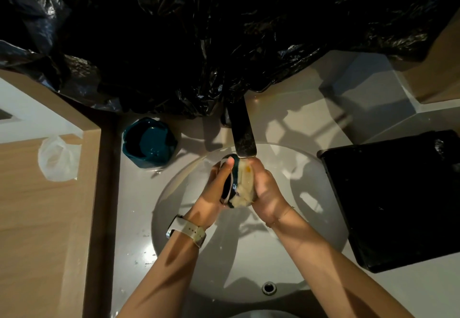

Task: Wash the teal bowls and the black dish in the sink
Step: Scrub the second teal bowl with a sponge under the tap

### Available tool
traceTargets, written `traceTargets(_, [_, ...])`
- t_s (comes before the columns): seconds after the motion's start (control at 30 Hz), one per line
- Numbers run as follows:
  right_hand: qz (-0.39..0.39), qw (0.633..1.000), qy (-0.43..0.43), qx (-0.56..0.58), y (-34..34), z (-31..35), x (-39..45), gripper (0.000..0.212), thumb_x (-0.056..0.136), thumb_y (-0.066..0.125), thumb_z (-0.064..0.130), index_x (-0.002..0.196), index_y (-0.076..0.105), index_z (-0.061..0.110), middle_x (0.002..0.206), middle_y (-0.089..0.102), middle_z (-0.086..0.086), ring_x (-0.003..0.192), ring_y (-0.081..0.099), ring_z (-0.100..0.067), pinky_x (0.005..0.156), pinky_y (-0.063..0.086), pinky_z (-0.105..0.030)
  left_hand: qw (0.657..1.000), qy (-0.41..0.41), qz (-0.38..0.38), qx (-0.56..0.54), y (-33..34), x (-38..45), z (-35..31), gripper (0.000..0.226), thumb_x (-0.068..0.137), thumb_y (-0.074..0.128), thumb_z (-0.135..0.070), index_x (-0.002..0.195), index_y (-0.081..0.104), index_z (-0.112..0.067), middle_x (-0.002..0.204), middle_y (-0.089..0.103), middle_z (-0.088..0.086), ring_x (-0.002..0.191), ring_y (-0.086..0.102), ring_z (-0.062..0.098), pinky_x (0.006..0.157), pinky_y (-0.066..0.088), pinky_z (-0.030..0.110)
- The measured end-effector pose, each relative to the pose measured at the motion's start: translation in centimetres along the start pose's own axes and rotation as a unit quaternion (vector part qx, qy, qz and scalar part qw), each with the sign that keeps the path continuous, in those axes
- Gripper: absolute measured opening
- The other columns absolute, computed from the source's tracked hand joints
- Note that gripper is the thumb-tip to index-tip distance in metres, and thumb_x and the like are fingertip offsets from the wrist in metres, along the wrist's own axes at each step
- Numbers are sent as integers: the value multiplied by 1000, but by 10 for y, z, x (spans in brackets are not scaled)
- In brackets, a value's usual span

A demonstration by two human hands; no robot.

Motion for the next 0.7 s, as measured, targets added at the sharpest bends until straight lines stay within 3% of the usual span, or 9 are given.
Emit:
traceTargets(0.07, [4,1000,16,-10,-4,-2,3,45,81,67,47,99,69,5,100,71,-17,92,69,-27,94,53,-41,995,29,-74,54,-7,0,-9,49,82,64,-56,121,58,-27,117,70,7,104,70,22,90,57,42])
traceTargets(0.17, [-3,1000,22,1,-13,-3,0,38,92,56,44,102,69,10,96,72,-14,90,69,-25,79,55,-37,974,108,-127,154,-10,0,-24,22,88,68,-41,106,57,-33,101,71,-7,95,67,9,82,52,23])
traceTargets(0.27, [64,997,5,39,-16,-1,-4,34,101,44,30,128,53,13,112,62,-6,98,61,-22,88,49,-35,966,143,-113,183,-9,-6,-27,19,89,68,-40,104,64,-30,96,74,-11,96,70,11,86,55,29])
traceTargets(0.37, [104,987,34,117,-16,7,-9,35,102,38,20,136,46,14,120,57,-8,98,60,-21,85,51,-37,998,58,-13,-7,-19,-5,-11,41,98,53,-42,124,63,-12,123,69,9,119,63,29,103,48,52])
traceTargets(0.43, [74,987,59,131,-15,6,-5,34,103,37,24,130,51,9,120,58,-12,101,59,-25,85,50,-38,990,-9,66,-127,-18,-6,2,47,104,39,-37,139,52,-7,140,57,16,132,52,33,109,42,52])
traceTargets(0.5, [46,988,61,131,-9,1,-5,42,102,36,37,112,61,5,111,64,-16,100,60,-28,91,46,-39,979,-27,52,-197,-18,-5,7,45,104,41,-30,141,50,-5,144,52,20,134,48,38,109,43,52])
traceTargets(0.57, [29,998,1,63,-10,-4,0,56,100,33,49,112,63,4,107,69,-17,100,64,-30,98,47,-41,973,-13,-1,-230,-17,-6,6,40,101,48,-26,133,56,-3,136,59,20,125,57,39,103,48,52])
traceTargets(0.63, [28,995,-87,26,-14,-4,-3,68,97,32,57,109,60,-3,91,71,-16,88,66,-32,86,54,-37,975,-8,-47,-215,-15,-8,3,31,96,56,-25,119,65,-6,122,69,17,110,68,34,93,54,48])
traceTargets(0.7, [28,980,-197,-24,-18,-2,-10,61,96,36,57,97,54,-1,75,65,-16,75,62,-33,82,56,-39,982,0,-75,-172,-14,-9,0,33,91,63,-28,117,66,-8,116,72,15,103,71,31,84,56,42])
Point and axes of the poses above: each hand's wrist, its own x-axis towards the middle knuckle, its own y-axis out of the palm, z = x × y, the point moved 6 cm from there along x, towards the middle knuckle
